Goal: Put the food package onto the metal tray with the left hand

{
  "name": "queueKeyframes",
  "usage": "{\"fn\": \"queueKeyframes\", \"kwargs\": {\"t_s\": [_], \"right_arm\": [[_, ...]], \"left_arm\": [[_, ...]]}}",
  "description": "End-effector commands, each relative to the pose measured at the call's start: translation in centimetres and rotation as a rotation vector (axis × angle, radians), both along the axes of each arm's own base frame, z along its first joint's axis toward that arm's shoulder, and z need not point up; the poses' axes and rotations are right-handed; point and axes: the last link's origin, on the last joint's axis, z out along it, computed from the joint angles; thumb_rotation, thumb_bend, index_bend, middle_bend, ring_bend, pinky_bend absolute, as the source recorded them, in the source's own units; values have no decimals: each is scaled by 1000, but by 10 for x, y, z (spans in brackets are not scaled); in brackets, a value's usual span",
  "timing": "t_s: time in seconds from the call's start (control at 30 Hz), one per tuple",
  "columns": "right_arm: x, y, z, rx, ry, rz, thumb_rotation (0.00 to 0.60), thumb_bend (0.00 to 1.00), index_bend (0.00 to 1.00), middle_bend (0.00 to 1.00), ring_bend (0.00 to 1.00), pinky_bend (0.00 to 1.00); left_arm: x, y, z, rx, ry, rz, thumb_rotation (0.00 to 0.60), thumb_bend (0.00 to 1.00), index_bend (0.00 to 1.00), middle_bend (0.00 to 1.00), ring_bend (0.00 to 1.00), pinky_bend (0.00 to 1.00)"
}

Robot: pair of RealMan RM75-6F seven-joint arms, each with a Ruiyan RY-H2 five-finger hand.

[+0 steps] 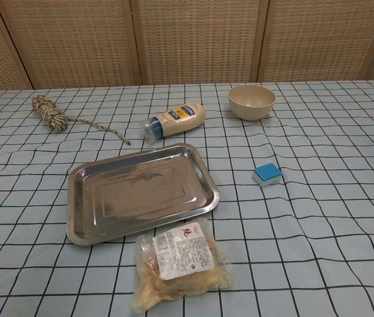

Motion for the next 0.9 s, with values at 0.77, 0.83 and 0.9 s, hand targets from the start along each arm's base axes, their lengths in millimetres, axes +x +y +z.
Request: {"fn": "queueKeyframes", "kwargs": {"t_s": [0.77,0.83,0.9], "right_arm": [[-5,-7,8,-12,-42,-32,600,76,133,0,0,0],[-5,-8,10,-18,-51,-36,600,76,133,0,0,0],[-6,-9,12,-23,-60,-40,600,75,134,0,0,0]], "left_arm": [[34,27,-11,-174,10,-198,600,0,0,0,0,0],[46,34,-13,-218,13,-253,600,0,0,0,0,0],[58,42,-16,-269,18,-307,600,0,0,0,0,0]]}}
